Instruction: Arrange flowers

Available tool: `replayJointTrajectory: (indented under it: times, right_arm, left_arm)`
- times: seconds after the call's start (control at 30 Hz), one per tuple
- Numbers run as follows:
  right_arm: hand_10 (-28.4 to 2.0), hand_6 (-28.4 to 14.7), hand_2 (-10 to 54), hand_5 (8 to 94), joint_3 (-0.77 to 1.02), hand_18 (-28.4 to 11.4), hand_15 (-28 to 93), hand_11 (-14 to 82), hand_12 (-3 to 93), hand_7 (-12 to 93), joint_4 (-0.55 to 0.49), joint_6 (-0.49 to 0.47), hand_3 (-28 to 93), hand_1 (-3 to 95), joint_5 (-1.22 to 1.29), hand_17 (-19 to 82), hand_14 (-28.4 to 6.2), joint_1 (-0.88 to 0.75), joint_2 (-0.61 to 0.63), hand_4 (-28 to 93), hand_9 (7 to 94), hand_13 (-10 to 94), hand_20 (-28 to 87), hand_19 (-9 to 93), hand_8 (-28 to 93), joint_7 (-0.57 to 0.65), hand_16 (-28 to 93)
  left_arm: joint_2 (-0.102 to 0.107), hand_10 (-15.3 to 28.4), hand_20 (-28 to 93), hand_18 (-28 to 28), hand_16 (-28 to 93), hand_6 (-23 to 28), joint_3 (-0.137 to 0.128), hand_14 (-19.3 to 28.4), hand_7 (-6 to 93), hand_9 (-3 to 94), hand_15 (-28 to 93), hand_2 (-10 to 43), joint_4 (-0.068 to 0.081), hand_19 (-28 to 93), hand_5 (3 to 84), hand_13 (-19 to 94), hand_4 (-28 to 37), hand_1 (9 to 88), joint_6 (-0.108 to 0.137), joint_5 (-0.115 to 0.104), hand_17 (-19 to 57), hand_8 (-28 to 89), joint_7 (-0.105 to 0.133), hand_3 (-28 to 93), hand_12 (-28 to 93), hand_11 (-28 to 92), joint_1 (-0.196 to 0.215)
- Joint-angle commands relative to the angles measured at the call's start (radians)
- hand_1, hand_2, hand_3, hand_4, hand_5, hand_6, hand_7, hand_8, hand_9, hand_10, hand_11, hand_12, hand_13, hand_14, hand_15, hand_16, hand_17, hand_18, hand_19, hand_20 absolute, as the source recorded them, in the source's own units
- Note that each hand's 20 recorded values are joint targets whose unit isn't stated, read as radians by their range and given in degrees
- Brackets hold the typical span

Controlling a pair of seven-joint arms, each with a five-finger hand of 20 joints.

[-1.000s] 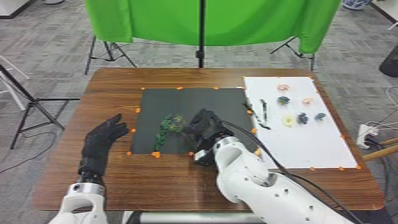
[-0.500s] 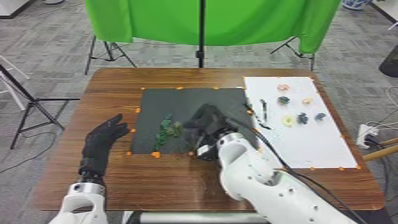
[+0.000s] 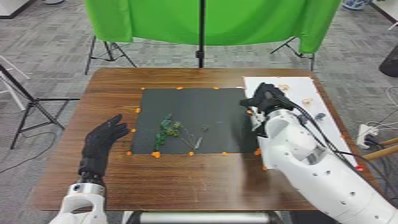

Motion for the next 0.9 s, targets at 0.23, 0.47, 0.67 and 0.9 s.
replayJointTrajectory:
  times: [0.23,0.47,0.67,0.9]
  right_arm:
    - [-13.9,-4.7,-9.5,70.9,-0.027,-14.4,65,42.5,31.8,13,0.112,-0.024,56,26.8,-0.023,61,-6.6,0.038,0.031,-18,82.0,85,61,93,-7,0.032,35]
    - [-15.6,-6.9,-9.5,71.0,-0.088,-13.9,64,41.2,31.4,11,0.135,-0.156,52,21.2,-0.004,62,-6.4,0.052,0.010,-19,81.4,85,60,93,-6,0.035,35]
    - [-16.3,-7.7,-9.5,72.1,-0.180,-13.3,63,40.3,31.2,11,0.168,-0.211,52,22.4,-0.089,63,-6.0,0.092,-0.016,-21,81.6,86,59,93,-6,0.021,35]
    - [-13.6,-4.5,-9.5,76.7,-0.232,-12.2,63,43.8,31.8,18,0.199,-0.215,59,41.4,-0.149,65,-4.4,0.095,-0.033,-17,83.6,89,61,93,-6,0.027,36]
  left_arm:
    - [-0.012,14.6,21,14.6,2,6.4,-0.001,18.4,8.8,41.1,35,5.0,0.003,18,42.5,30,-23.9,26.4,-0.012,0.008,-1.5,-4,-0.012,64,14,22,0.022]
    - [-0.011,14.6,21,14.6,2,6.5,-0.005,18.4,8.8,41.1,35,5.0,0.002,18,42.6,30,-23.8,26.5,-0.013,0.008,-1.6,-4,-0.014,63,14,22,0.024]
    - [-0.007,14.5,21,14.6,2,6.4,-0.003,18.5,8.9,41.2,35,5.0,0.006,18,42.6,30,-23.7,26.6,-0.020,0.010,-1.6,-4,-0.019,63,14,22,0.011]
    - [-0.009,14.6,21,14.6,2,6.4,-0.005,18.4,9.0,41.2,35,4.9,0.006,18,42.6,30,-23.7,26.7,-0.021,0.010,-1.6,-4,-0.023,63,14,22,0.011]
